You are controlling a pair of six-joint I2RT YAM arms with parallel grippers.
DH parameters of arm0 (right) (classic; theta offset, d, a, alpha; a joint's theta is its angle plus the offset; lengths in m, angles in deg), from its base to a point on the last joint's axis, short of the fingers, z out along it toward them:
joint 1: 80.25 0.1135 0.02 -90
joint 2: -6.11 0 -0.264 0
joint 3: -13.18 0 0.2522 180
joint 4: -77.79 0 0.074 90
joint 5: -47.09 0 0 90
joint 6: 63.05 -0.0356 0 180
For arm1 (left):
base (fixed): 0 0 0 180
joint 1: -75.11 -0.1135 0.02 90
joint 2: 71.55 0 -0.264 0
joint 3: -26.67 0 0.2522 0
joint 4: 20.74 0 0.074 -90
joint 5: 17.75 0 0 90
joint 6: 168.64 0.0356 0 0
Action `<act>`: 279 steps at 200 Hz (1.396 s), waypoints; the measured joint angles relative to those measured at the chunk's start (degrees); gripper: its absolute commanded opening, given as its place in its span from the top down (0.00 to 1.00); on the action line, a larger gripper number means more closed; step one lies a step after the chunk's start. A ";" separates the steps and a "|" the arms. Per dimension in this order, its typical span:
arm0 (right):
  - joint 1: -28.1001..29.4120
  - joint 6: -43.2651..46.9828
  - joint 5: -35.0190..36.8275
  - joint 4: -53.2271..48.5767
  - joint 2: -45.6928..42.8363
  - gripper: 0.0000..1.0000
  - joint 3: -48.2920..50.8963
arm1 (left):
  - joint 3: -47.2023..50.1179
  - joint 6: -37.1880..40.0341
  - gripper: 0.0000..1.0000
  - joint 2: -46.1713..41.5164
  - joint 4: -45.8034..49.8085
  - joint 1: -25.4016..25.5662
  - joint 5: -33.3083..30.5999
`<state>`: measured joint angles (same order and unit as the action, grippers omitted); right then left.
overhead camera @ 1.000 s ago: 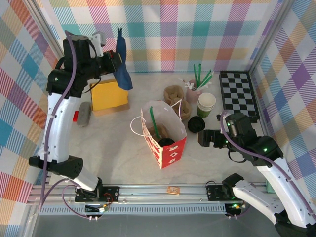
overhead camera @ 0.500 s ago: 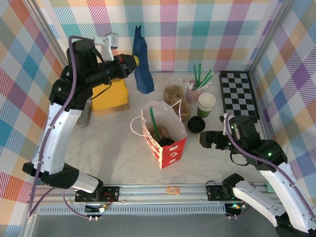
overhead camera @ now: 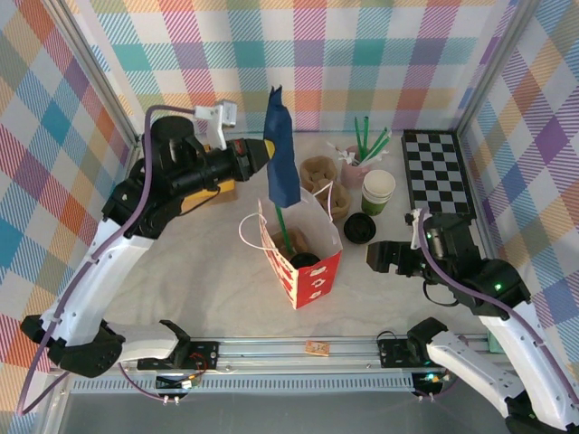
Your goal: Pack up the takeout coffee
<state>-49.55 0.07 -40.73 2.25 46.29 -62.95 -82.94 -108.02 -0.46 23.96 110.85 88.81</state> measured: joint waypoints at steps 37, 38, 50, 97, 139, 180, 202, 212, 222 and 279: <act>0.00 -0.42 -0.61 0.00 0.00 0.04 0.00 | 8.74 -1.38 1.00 -3.89 -3.48 3.45 -3.50; 0.00 -0.44 -0.63 0.00 0.00 0.04 0.00 | 8.85 -1.38 1.00 -3.93 -3.52 3.54 -3.56; 0.00 -0.66 -0.87 0.02 0.00 0.04 0.00 | 10.82 -1.36 1.00 -4.42 -4.74 4.79 -4.70; 0.00 -1.03 -1.40 0.07 -0.13 0.04 0.13 | 19.39 -1.29 1.00 -7.06 -9.57 7.17 -7.72; 0.00 -1.05 -1.40 0.04 -0.83 0.04 0.79 | 25.20 -1.18 1.00 -9.11 -13.88 7.69 -9.84; 0.00 -1.05 -1.44 0.09 -0.83 0.04 0.83 | 28.46 0.55 1.00 -9.16 -16.72 9.14 -10.80; 0.00 -1.07 -1.88 0.31 -0.83 0.04 1.05 | 30.10 2.10 1.00 -9.49 -17.70 9.40 -11.58; 0.00 -1.07 -2.05 0.46 -0.87 0.04 1.18 | 30.95 2.84 1.00 -9.92 -18.03 9.51 -11.87; 0.00 -1.07 -2.19 0.50 -0.94 0.04 1.29 | 31.85 3.48 1.00 -10.47 -18.23 9.55 -12.20; 0.00 -1.05 -2.97 1.36 -0.94 0.04 1.31 | 36.68 6.34 1.00 -11.93 -21.33 11.45 -14.93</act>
<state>-49.55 -0.98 -43.70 3.61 45.35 -61.63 -46.27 -101.69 -12.39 2.63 122.31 73.88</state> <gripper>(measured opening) 0.957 0.057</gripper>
